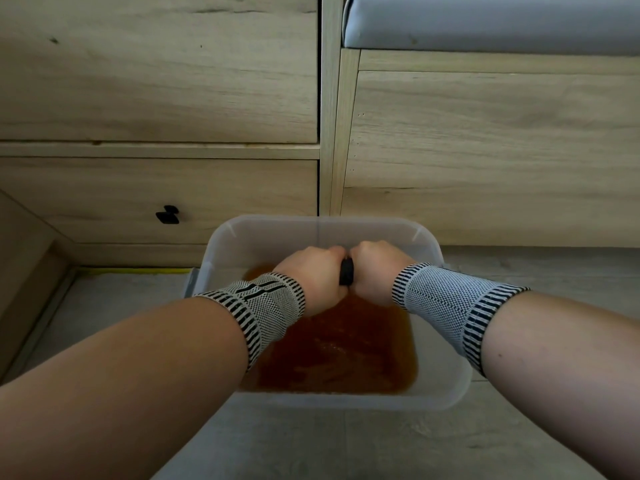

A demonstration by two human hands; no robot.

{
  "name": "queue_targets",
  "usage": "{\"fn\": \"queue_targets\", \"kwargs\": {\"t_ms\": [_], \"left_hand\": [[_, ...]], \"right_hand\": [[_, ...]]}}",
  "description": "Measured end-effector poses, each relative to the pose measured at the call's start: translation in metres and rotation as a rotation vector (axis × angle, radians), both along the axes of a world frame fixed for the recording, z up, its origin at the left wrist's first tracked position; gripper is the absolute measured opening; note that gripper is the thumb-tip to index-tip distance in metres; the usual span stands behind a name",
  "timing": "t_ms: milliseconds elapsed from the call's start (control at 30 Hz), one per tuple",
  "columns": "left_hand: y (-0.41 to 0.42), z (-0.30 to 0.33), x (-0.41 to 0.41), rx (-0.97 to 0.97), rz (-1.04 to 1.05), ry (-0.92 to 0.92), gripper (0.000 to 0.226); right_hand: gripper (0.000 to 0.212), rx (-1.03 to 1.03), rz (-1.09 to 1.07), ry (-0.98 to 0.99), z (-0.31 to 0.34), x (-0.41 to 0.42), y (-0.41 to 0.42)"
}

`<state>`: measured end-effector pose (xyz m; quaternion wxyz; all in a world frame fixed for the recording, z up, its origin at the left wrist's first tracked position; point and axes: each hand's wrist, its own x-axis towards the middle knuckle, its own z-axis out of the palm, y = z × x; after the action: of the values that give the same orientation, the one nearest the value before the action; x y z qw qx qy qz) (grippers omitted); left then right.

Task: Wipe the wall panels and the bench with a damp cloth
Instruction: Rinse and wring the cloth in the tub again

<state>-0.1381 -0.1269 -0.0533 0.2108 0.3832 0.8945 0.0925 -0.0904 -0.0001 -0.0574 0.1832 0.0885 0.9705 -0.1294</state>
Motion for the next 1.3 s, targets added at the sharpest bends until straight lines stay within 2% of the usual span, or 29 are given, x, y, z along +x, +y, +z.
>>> {"fn": "queue_targets", "kwargs": {"t_ms": [400, 500, 633, 733, 767, 833, 867, 933, 1000, 1067, 1133, 1200, 1300], "left_hand": [[0.002, -0.004, -0.004, 0.009, 0.013, 0.027, 0.023], [0.003, -0.002, -0.009, 0.05, 0.046, 0.024, 0.026], [0.005, -0.001, -0.015, 0.16, 0.171, -0.119, 0.033], [-0.002, -0.004, -0.023, 0.139, 0.24, -0.115, 0.04], [-0.005, -0.006, -0.026, 0.147, 0.286, -0.13, 0.045], [-0.01, -0.007, -0.03, 0.215, 0.394, -0.193, 0.051], [-0.01, -0.006, -0.03, 0.257, 0.428, -0.229, 0.053], [-0.003, -0.004, -0.022, 0.339, 0.445, -0.3, 0.059], [0.007, 0.001, -0.011, 0.407, 0.409, -0.381, 0.065], [0.015, 0.006, -0.006, 0.47, 0.394, -0.458, 0.061], [0.018, 0.009, -0.008, 0.51, 0.429, -0.463, 0.046], [0.019, 0.013, -0.01, 0.494, 0.495, -0.418, 0.026], [0.019, 0.019, -0.011, 0.492, 0.628, -0.294, 0.022]], "right_hand": [[0.025, -0.013, -0.021, 0.01, -0.003, -0.004, 0.002], [0.007, 0.064, -0.021, 0.133, -0.001, -0.002, -0.001], [0.03, 0.056, -0.039, 0.343, -0.006, 0.003, 0.005], [0.048, -0.089, -0.179, 0.433, -0.003, 0.006, 0.011], [0.048, -0.161, -0.294, 0.469, 0.004, 0.007, 0.014], [0.037, -0.327, -0.536, 0.474, 0.008, 0.002, 0.019], [0.038, -0.46, -0.644, 0.422, 0.01, -0.003, 0.018], [0.065, -0.781, -0.79, 0.269, 0.014, -0.009, 0.008], [0.075, -0.89, -0.807, 0.185, 0.011, -0.012, -0.002], [0.06, -0.784, -0.77, 0.233, 0.007, -0.014, -0.001], [0.046, -0.722, -0.778, 0.352, 0.006, -0.013, 0.008], [0.038, -0.714, -0.786, 0.43, 0.006, -0.009, 0.013], [0.031, -0.552, -0.839, 0.513, 0.013, -0.007, 0.017]]}}
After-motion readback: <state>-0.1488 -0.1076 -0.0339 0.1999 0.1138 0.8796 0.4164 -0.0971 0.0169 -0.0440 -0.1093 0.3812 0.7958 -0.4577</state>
